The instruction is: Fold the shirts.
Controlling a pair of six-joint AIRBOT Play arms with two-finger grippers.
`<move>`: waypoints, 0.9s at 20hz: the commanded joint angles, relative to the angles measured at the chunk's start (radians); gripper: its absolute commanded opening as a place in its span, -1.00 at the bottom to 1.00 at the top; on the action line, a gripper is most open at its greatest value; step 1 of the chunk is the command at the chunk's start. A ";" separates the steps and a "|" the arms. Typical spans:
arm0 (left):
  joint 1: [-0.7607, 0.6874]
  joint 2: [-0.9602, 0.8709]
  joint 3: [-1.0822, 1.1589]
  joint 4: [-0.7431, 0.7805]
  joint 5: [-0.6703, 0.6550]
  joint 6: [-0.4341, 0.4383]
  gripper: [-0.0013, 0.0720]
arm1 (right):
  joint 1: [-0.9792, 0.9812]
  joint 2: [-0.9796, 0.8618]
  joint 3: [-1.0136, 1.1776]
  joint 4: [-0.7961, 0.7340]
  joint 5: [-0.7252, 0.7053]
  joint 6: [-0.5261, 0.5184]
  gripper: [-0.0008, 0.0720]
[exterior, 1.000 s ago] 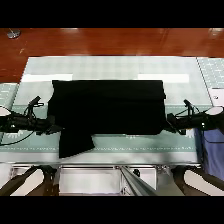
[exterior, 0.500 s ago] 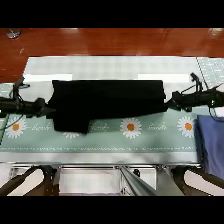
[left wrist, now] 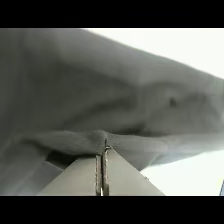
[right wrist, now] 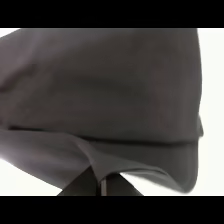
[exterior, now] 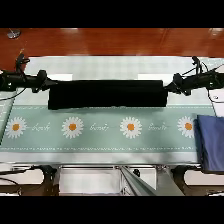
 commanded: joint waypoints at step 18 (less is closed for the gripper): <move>0.126 0.059 0.138 0.242 -0.248 -0.055 0.95 | -0.111 -0.274 0.202 -0.080 0.084 0.099 0.73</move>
